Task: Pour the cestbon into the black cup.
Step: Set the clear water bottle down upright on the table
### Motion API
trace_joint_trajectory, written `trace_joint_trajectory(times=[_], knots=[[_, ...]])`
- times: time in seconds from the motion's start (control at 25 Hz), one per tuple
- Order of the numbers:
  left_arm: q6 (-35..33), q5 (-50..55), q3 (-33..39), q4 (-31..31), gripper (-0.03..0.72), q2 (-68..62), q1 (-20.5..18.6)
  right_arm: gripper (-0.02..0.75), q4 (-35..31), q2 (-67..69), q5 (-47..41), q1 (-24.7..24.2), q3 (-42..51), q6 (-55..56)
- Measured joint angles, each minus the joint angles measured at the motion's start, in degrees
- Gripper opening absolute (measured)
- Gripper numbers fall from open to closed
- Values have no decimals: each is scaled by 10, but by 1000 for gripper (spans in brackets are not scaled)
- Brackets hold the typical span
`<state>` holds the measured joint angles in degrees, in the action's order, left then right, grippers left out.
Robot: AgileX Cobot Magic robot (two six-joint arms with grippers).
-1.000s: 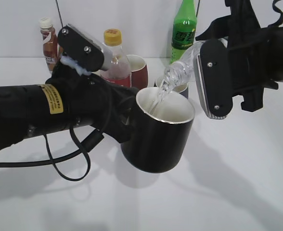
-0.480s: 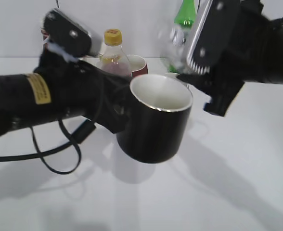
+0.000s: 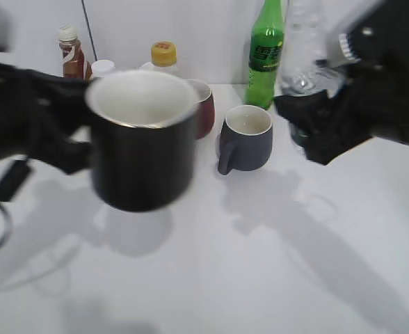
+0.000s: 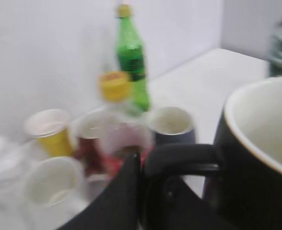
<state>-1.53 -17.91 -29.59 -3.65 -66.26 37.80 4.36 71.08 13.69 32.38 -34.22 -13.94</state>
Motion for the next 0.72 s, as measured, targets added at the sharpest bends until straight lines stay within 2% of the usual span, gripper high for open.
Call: trace_joint_trajectory(times=[0.12, 0.36, 0.48, 0.56, 0.72], knots=[[-1, 0, 26, 0, 47, 42, -54, 515, -9, 0, 40, -52, 30, 49], [-3, -47, 58, 0, 46, 66, -197, 515, -12, 8, 110, -146, 61, 99], [-3, -95, 62, 0, 46, 38, -266, 515, -14, 36, 147, -161, 61, 101], [-3, -131, 63, 2, 46, 8, -296, 515, -14, 58, 171, -162, 61, 101], [-3, -226, 63, 3, 46, -74, -320, 515, -14, 111, 223, -162, 61, 102]])
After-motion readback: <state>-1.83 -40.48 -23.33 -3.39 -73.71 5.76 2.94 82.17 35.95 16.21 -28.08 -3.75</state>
